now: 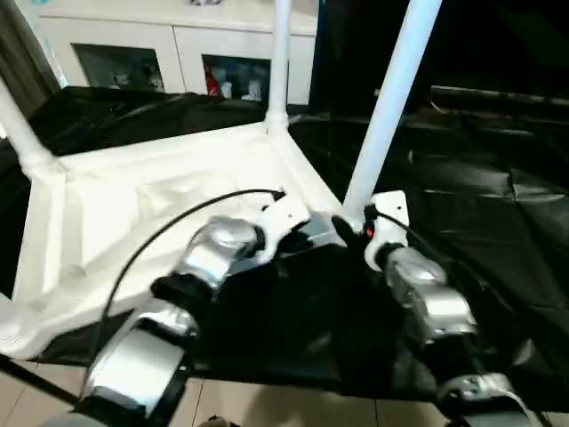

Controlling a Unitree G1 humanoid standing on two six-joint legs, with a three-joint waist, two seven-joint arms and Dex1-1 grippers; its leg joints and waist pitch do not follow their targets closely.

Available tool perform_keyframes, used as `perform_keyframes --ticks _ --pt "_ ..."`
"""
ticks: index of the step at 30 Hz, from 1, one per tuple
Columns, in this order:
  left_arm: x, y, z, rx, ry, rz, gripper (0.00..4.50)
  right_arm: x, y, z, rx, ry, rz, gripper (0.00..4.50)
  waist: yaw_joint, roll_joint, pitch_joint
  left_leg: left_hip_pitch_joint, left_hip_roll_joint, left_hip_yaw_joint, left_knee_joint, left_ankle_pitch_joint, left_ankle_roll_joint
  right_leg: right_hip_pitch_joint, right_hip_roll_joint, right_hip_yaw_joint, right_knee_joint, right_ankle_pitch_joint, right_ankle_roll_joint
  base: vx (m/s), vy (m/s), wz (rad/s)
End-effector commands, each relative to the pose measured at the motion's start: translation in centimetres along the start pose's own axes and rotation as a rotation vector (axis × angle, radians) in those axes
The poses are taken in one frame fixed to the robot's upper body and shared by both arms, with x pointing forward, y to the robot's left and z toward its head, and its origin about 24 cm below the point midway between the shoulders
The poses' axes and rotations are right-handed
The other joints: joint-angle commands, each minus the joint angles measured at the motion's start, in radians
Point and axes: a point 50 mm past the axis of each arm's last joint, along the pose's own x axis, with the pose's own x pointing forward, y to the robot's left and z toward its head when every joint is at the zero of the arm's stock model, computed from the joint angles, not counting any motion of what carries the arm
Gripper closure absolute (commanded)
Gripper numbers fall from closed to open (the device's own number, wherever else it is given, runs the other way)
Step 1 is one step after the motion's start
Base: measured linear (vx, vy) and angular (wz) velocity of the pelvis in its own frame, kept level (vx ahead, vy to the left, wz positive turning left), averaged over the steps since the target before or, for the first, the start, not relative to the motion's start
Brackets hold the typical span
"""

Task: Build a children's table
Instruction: Rotate leg to tighten

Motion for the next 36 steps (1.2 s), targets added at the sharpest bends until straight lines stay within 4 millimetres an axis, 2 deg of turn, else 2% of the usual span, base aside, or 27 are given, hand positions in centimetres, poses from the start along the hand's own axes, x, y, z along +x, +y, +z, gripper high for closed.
perform_keyframes --ticks 1,2,4,7,9,10,13,14,15,16,18,22,26,28,29,35,36 --pt "0.3 0.1 0.5 -0.038 -0.052 0.043 4.50 0.0 0.1 -1.8 0.037 0.059 -0.035 1.78 0.000 -0.006 -0.062 0.028 0.062 -0.037 -0.070 -0.191 0.020 0.029 -0.081 0.043 -0.075 -0.103 -0.238 0.000 0.000 0.00" --pt "0.4 0.1 0.6 -0.036 -0.054 0.043 4.50 0.0 0.3 -1.6 0.048 0.039 -0.029 1.43 0.000 -0.006 -0.062 0.029 0.062 -0.037 -0.070 -0.196 0.020 0.028 -0.080 0.043 -0.076 -0.110 -0.237 0.000 0.000 0.00" --pt "0.2 0.2 0.6 -0.023 -0.062 0.036 4.50 0.2 0.5 -0.8 0.069 -0.021 -0.004 1.08 0.001 -0.006 -0.061 0.029 0.064 -0.038 -0.072 -0.208 0.020 0.029 -0.081 0.043 -0.076 -0.121 -0.235 0.000 0.000 0.00" --pt "0.2 0.2 0.5 -0.018 -0.064 0.034 4.50 0.3 0.4 -0.5 0.055 -0.036 -0.002 0.88 0.000 -0.006 -0.062 0.028 0.064 -0.038 -0.072 -0.207 0.023 0.030 -0.081 0.043 -0.076 -0.115 -0.238 0.000 0.000 0.00" --pt "-0.1 0.4 0.3 -0.011 -0.064 0.029 4.50 0.3 0.2 0.1 0.036 -0.053 0.031 0.68 0.001 -0.009 -0.062 0.027 0.063 -0.037 -0.070 -0.199 0.031 0.033 -0.081 0.043 -0.074 -0.103 -0.238 0.000 0.000 0.00" --pt "-0.5 0.5 0.2 -0.003 -0.070 0.020 4.50 0.0 -0.2 0.7 -0.005 -0.057 0.096 0.63 0.001 -0.013 -0.062 0.026 0.063 -0.037 -0.070 -0.193 0.039 0.034 -0.081 0.042 -0.074 -0.096 -0.240 0.000 0.000 0.00" --pt "-0.9 0.6 0.1 0.013 -0.085 -0.002 4.50 -0.6 -0.8 1.1 -0.039 -0.052 0.176 0.63 0.005 -0.013 -0.063 0.023 0.063 -0.036 -0.065 -0.161 0.064 0.039 -0.080 0.042 -0.069 -0.057 -0.239 0.000 0.000 0.00" --pt "-1.3 0.7 -0.2 0.022 -0.086 -0.024 4.50 -1.3 -1.3 1.3 -0.096 -0.039 0.261 0.63 0.005 -0.012 -0.063 0.023 0.062 -0.036 -0.064 -0.157 0.071 0.038 -0.080 0.042 -0.069 -0.051 -0.240 0.000 0.000 0.00" --pt "-1.4 0.7 -0.3 0.026 -0.085 -0.033 4.50 -1.6 -1.5 1.3 -0.118 -0.032 0.294 0.63 0.007 -0.016 -0.063 0.021 0.063 -0.036 -0.063 -0.153 0.081 0.041 -0.081 0.041 -0.068 -0.042 -0.237 0.000 0.000 0.00" --pt "-2.0 0.7 -0.5 0.037 -0.099 -0.078 4.50 -2.6 -2.2 1.5 -0.175 0.003 0.395 0.63 0.009 -0.016 -0.061 0.021 0.063 -0.036 -0.062 -0.151 0.089 0.042 -0.081 0.041 -0.070 -0.050 -0.236 0.000 0.000 0.00" --pt "-2.4 0.6 -0.7 0.047 -0.102 -0.113 4.50 -3.3 -2.6 1.7 -0.216 0.029 0.460 0.63 0.009 -0.015 -0.061 0.020 0.064 -0.035 -0.062 -0.157 0.091 0.040 -0.081 0.041 -0.072 -0.071 -0.240 0.000 0.000 0.00" --pt "-3.5 0.1 -0.9 0.069 -0.118 -0.239 4.50 -4.3 -3.4 2.2 -0.252 0.085 0.569 0.63 0.006 -0.011 -0.061 0.024 0.068 -0.036 -0.064 -0.176 0.078 0.035 -0.078 0.039 -0.072 -0.104 -0.261 0.000 0.000 0.00" --pt "-4.1 -0.3 -1.0 0.072 -0.123 -0.308 4.50 -4.4 -3.3 2.3 -0.268 0.106 0.607 0.63 0.010 -0.008 -0.060 0.028 0.071 -0.033 -0.065 -0.185 0.065 0.029 -0.078 0.040 -0.070 -0.103 -0.274 0.000 0.000 0.00" --pt "-4.2 -0.4 -1.0 0.072 -0.125 -0.318 4.50 -4.5 -3.3 2.3 -0.269 0.111 0.614 0.63 0.015 -0.008 -0.060 0.029 0.072 -0.034 -0.066 -0.188 0.057 0.029 -0.080 0.041 -0.070 -0.111 -0.270 0.000 0.000 0.00" --pt "-4.3 -0.5 -1.0 0.066 -0.127 -0.337 4.50 -4.5 -3.1 2.2 -0.271 0.122 0.631 0.63 0.016 -0.012 -0.061 0.028 0.072 -0.033 -0.066 -0.186 0.055 0.030 -0.080 0.041 -0.069 -0.109 -0.269 0.000 0.000 0.00" --pt "-4.4 -0.5 -1.0 0.067 -0.125 -0.333 4.50 -4.3 -2.7 1.7 -0.290 0.160 0.662 0.63 0.028 -0.011 -0.061 0.029 0.070 -0.033 -0.064 -0.170 0.050 0.029 -0.081 0.042 -0.067 -0.103 -0.260 0.000 0.000 0.00" --pt "-4.4 -0.5 -1.0 0.067 -0.125 -0.333 4.50 -4.3 -2.7 1.7 -0.289 0.160 0.661 0.90 0.028 -0.011 -0.061 0.027 0.070 -0.034 -0.066 -0.171 0.047 0.030 -0.081 0.041 -0.068 -0.107 -0.256 0.000 0.000 0.00"
